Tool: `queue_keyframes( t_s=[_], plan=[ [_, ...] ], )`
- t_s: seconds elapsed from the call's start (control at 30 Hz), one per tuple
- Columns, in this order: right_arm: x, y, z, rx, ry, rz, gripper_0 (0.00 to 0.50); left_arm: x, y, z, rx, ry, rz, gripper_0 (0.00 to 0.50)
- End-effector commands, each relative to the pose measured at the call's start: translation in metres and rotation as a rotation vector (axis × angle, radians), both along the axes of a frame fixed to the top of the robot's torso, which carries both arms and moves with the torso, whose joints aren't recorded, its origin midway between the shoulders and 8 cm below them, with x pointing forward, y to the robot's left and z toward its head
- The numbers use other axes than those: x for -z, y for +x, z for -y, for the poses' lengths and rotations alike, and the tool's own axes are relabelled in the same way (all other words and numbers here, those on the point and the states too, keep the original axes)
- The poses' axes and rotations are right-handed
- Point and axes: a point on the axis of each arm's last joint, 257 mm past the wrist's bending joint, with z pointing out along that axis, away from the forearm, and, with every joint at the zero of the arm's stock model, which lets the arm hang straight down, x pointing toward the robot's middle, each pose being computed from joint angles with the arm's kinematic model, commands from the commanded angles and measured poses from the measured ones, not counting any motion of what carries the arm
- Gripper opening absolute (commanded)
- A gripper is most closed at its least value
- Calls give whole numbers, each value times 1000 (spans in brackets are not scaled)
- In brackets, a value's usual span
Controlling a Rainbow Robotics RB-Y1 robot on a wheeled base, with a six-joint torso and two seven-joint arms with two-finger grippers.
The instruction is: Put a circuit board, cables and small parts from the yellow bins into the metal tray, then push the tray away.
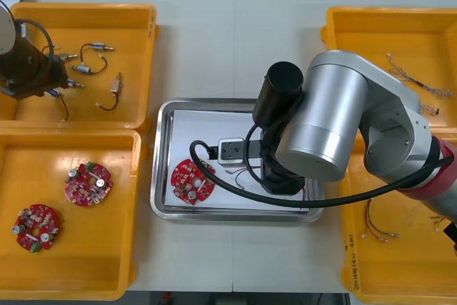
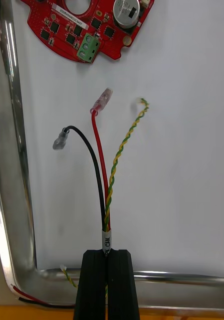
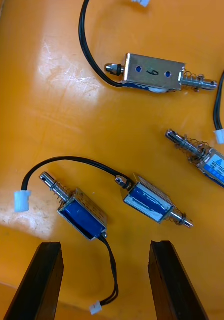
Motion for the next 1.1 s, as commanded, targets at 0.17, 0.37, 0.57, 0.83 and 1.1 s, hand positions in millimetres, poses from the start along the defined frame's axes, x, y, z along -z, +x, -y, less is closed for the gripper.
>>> queue_keyframes(
  t_s=[0.17, 0.37, 0.57, 0.83, 1.1],
  plan=[
    [3, 9, -14, -78, -36, 44, 0, -15, 22, -15, 79, 99, 54, 500],
    [8, 11, -12, -86, -54, 51, 0, -5, 26, -16, 88, 115, 63, 500],
    [20, 13, -13, -99, -51, 54, 0, -2, 26, -17, 87, 112, 58, 500],
    [24, 16, -5, -96, -76, 66, 0, -2, 30, -21, 84, 118, 77, 500],
    [29, 18, 9, -92, -115, 75, 0, -4, 32, -24, 80, 127, 88, 500]
  ],
)
